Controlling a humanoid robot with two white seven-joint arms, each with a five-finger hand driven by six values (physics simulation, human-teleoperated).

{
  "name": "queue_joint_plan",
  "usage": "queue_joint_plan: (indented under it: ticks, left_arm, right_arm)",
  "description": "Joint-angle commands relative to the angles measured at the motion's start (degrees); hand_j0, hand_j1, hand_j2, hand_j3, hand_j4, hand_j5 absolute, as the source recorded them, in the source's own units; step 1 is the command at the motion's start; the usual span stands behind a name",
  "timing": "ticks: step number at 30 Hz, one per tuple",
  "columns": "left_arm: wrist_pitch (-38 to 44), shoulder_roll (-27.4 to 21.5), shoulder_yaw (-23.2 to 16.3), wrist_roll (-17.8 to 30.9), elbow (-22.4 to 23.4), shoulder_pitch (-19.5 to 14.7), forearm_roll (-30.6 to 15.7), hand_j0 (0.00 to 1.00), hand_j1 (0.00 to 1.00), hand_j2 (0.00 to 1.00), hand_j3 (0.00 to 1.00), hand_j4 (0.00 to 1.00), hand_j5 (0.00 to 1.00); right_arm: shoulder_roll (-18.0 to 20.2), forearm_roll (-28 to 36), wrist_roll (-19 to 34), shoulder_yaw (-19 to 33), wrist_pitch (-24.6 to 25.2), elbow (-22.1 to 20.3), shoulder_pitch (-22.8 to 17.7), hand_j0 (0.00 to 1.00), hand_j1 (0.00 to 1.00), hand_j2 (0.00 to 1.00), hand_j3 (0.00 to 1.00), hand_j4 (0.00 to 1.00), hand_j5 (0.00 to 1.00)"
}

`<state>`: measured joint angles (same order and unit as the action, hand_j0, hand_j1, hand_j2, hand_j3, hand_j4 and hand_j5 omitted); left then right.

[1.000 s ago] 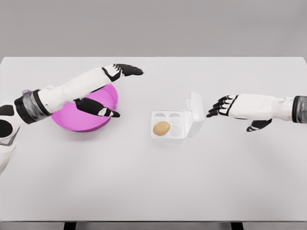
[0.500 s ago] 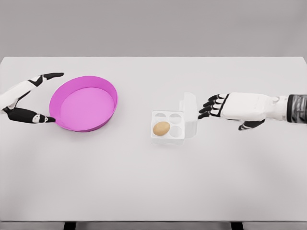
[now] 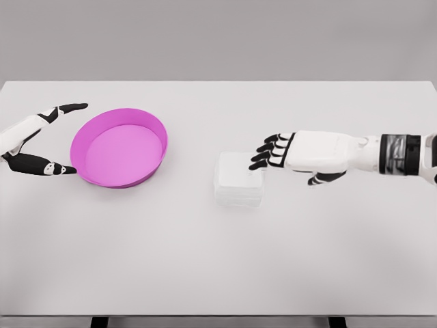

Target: Pack egg into the box and close the box lid

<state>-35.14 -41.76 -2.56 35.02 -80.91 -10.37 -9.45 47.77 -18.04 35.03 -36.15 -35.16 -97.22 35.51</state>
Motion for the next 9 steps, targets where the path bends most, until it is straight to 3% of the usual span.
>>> queue_joint_plan:
  ticks: [1,2,4,9]
  left_arm:
    - [0.14,0.01,0.01,-0.02,-0.03,0.0,-0.48,1.0,1.0,1.0,1.0,1.0,1.0]
    - [0.14,0.01,0.01,-0.02,-0.21,0.0,-0.48,1.0,1.0,1.0,1.0,1.0,1.0]
    - [0.14,0.01,0.01,-0.02,-0.74,0.44,-0.57,1.0,1.0,1.0,1.0,1.0,1.0]
    - [0.14,-0.08,0.1,-0.02,-0.74,0.44,-0.57,1.0,1.0,1.0,1.0,1.0,1.0]
  right_arm:
    - [0.13,0.98,-0.03,5.11,0.16,2.82,-0.17,1.0,1.0,1.0,1.0,1.0,1.0]
    - [0.65,3.53,-0.03,11.26,0.16,6.94,-1.05,1.0,1.0,1.0,1.0,1.0,1.0]
    - [2.94,7.13,-0.03,14.08,0.16,15.82,-1.85,1.0,1.0,1.0,1.0,1.0,1.0]
    - [2.94,7.05,-0.03,14.0,0.16,16.01,-3.34,1.0,1.0,1.0,1.0,1.0,1.0]
